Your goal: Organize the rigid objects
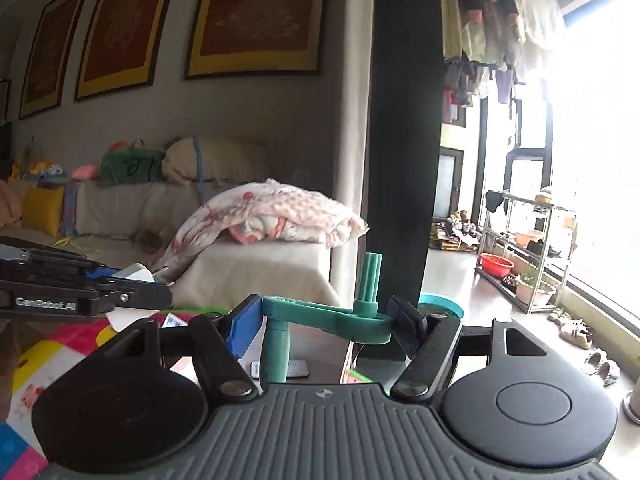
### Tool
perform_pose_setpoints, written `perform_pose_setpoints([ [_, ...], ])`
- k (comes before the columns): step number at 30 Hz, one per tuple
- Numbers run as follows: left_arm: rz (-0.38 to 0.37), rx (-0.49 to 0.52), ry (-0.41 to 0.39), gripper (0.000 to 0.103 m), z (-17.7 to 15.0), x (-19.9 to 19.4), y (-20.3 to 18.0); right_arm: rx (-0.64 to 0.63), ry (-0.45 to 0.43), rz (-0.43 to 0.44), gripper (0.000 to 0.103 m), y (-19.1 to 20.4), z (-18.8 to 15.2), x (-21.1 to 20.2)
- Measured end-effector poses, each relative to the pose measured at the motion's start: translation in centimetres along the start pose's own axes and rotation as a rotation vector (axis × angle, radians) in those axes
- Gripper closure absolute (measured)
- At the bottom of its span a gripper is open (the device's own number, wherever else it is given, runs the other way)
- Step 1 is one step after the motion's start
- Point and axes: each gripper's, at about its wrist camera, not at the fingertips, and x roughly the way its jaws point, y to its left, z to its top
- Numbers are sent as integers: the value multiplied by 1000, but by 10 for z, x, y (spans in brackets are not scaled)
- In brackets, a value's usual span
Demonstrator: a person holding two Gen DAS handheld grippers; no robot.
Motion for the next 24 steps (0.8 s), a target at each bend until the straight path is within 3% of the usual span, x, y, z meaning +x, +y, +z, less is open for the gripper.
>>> perform_pose_setpoints([
  [4, -41, -71, 92, 78, 2, 50, 9, 10, -22, -43, 34, -10, 10, 11],
  [7, -37, -129, 86, 78, -12, 60, 24, 38, 9, -34, 34, -19, 11, 28],
  [12, 55, -161, 65, 78, -47, 42, 53, 86, 120, 42, 34, -18, 1, 68],
  [20, 167, -207, 132, 78, -123, -5, 81, 208, 333, 205, 34, -3, -27, 140],
  [24, 236, -162, 174, 78, -150, -20, 83, 200, 353, 188, 33, 6, -38, 145],
])
